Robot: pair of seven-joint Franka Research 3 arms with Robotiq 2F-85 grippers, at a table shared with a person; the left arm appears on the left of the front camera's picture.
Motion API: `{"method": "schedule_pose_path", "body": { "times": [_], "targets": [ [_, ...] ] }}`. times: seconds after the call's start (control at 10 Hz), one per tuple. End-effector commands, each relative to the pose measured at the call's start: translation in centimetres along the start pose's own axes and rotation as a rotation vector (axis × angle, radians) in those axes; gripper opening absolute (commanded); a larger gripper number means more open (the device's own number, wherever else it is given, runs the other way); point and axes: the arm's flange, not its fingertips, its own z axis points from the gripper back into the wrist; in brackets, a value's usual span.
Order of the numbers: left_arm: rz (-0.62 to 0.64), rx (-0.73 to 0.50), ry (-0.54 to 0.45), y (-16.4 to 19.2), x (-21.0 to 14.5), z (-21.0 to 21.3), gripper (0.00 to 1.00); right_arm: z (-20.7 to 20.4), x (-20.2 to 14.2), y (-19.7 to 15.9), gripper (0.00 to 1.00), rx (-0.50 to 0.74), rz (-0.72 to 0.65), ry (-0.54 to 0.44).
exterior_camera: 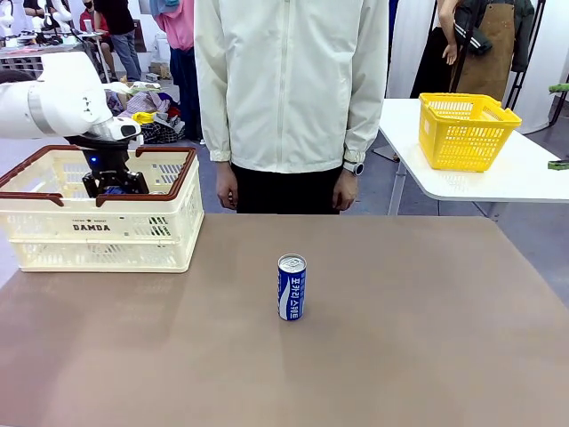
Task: Place the drinks into the Shopping basket.
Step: Pick up one drink and place it into the Shopping basket.
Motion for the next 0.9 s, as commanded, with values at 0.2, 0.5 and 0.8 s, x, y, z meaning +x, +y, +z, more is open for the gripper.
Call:
{"method": "schedule_pose_path", "body": {
  "times": [0.2,0.5,0.8],
  "targets": [
    [0.021,0.028,0.002,0.0,0.5,0.0,0.18,0.2,0.0,0.5,1.00,0.012,0.006,0.011],
    [0.020,0.010,-0.005,0.2,0.4,0.3,1.00,0.2,0.0,0.5,1.00,0.012,0.006,0.011],
    [0.031,-0.001,-0.043,1.0,0.0,1.7,1.00,0.2,0.0,0.5,1.00,0.012,0.006,0.011]
  ]
}}
